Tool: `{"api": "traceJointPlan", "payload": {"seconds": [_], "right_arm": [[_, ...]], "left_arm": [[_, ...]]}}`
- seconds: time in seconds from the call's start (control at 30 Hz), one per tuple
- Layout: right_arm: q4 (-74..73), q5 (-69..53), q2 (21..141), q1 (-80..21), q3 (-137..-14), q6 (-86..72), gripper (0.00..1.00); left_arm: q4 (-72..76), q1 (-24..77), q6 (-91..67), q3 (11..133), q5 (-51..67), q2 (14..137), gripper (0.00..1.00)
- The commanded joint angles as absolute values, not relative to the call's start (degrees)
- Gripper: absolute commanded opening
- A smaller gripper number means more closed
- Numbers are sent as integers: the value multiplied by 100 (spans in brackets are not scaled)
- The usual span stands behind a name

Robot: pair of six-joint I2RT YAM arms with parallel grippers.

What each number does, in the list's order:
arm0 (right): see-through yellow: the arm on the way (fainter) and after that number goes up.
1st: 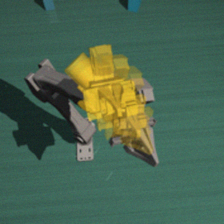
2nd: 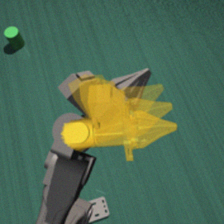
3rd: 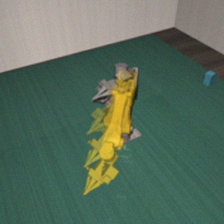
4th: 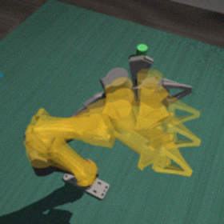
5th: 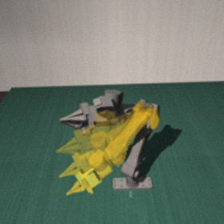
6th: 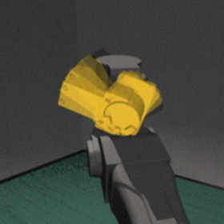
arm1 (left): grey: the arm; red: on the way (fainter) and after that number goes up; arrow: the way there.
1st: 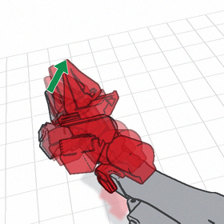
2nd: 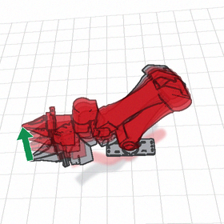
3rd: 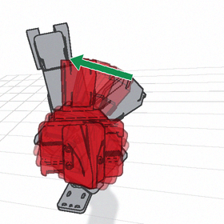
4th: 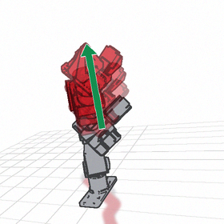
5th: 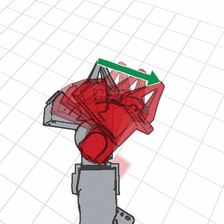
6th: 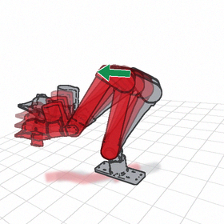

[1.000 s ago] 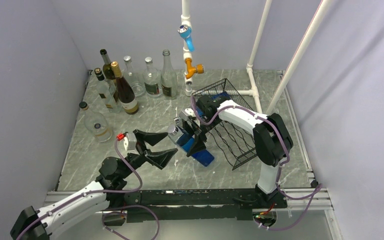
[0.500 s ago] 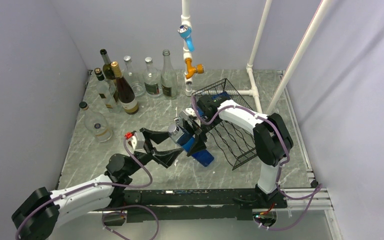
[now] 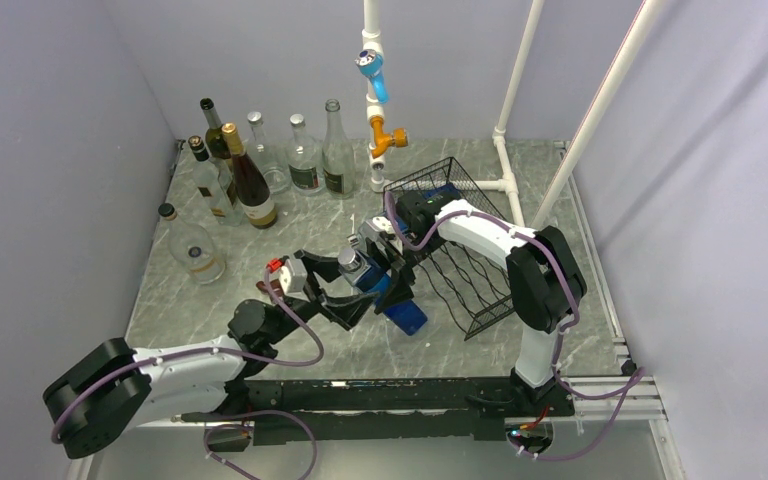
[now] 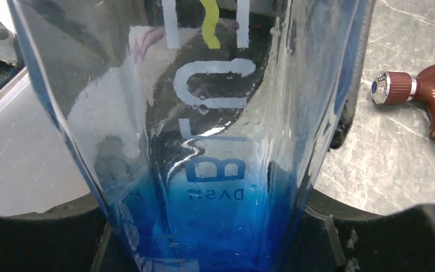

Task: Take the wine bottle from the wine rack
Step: Pick up the wine bottle from the wine rack.

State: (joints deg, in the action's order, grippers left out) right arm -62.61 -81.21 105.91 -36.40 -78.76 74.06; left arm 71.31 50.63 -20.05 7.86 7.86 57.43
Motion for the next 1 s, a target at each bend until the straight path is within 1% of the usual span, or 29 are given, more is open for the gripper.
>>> {"api": "traceJointPlan", "payload": {"seconds": [0.0, 0.33, 0.5, 0.53, 0.57, 0.7, 0.73, 0.77, 0.8, 0.83, 0.97], "right_arm": [[-6530, -8867, 10451, -3630, -8156, 7619, 0], [-6593, -8868, 10467, -3630, -8160, 7686, 0], [-6635, -8868, 10487, -3621, -8165, 7735, 0], [-6632, -8868, 10485, -3621, -8165, 7734, 0], [-6633, -8870, 10490, -3621, -8165, 7734, 0], [-6628, -8864, 10485, -3612, -8152, 7743, 0], [-6631, -8860, 10481, -3605, -8148, 7755, 0], [-6654, -8852, 10485, -3602, -8148, 7783, 1], [-6680, -8844, 10485, -3596, -8143, 7832, 7], [-6714, -8834, 10490, -3595, -8139, 7870, 12], [-6884, -8816, 10495, -3592, -8155, 8063, 44]], "left_arm": [[7792, 5133, -1893, 1060, 709, 6043, 99], [8571, 5143, -2145, 1154, 753, 6736, 92], [8863, 5142, -2252, 1199, 804, 6988, 82], [8894, 5142, -2270, 1210, 820, 7029, 78], [8925, 5146, -2292, 1220, 844, 7077, 72], [9153, 5149, -2378, 1230, 915, 7241, 32], [9161, 5144, -2393, 1243, 938, 7254, 18], [9126, 5143, -2395, 1259, 971, 7248, 8], [9043, 5144, -2391, 1296, 995, 7218, 0], [8916, 5146, -2397, 1323, 1003, 7158, 0], [8346, 5144, -2314, 1447, 1065, 6779, 0]]}}
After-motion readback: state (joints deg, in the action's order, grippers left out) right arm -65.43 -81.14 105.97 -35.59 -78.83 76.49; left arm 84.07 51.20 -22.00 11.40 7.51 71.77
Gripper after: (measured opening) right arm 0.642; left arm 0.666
